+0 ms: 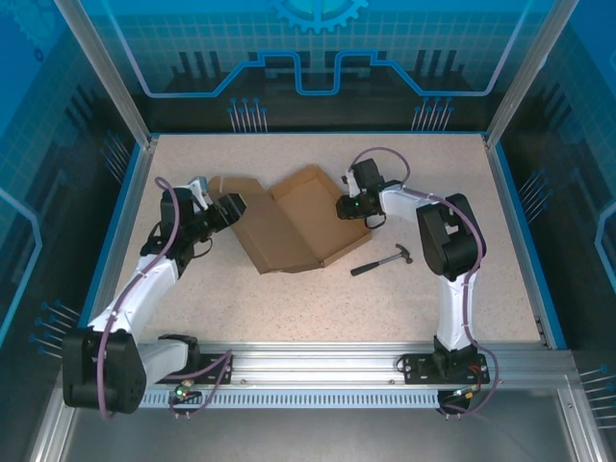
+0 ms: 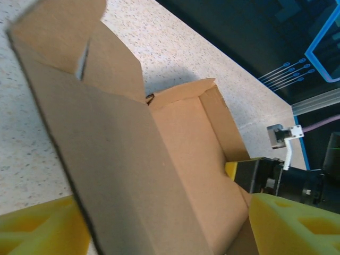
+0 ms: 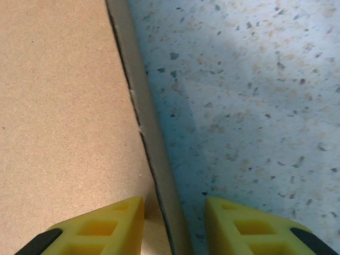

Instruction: Fold the paper box

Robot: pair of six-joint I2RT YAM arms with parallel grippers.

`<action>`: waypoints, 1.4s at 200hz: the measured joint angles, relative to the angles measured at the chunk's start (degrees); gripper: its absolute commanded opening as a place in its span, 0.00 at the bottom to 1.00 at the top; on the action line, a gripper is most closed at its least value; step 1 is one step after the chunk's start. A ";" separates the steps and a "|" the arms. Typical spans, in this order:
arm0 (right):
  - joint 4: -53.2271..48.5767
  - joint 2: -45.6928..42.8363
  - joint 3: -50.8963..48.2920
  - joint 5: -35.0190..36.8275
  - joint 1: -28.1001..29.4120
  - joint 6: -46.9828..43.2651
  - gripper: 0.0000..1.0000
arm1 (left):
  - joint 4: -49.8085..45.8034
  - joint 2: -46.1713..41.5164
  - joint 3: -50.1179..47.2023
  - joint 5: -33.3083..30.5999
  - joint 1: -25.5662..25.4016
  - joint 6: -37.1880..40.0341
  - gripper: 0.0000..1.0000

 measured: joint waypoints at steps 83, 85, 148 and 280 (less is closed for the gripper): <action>-2.21 -0.04 2.43 0.79 2.43 0.66 0.59 | 1.99 7.91 8.28 2.34 -0.20 1.75 0.72; -2.38 -0.09 2.54 0.98 2.43 0.72 0.59 | 2.01 8.17 8.48 2.34 -0.20 1.86 0.72; -8.46 -11.08 0.46 7.37 1.22 1.03 0.76 | 1.99 13.25 12.55 4.24 -0.20 3.30 0.73; -16.41 -39.47 -34.75 10.78 -0.52 18.86 0.73 | 2.01 13.53 14.53 5.33 -1.01 4.85 0.73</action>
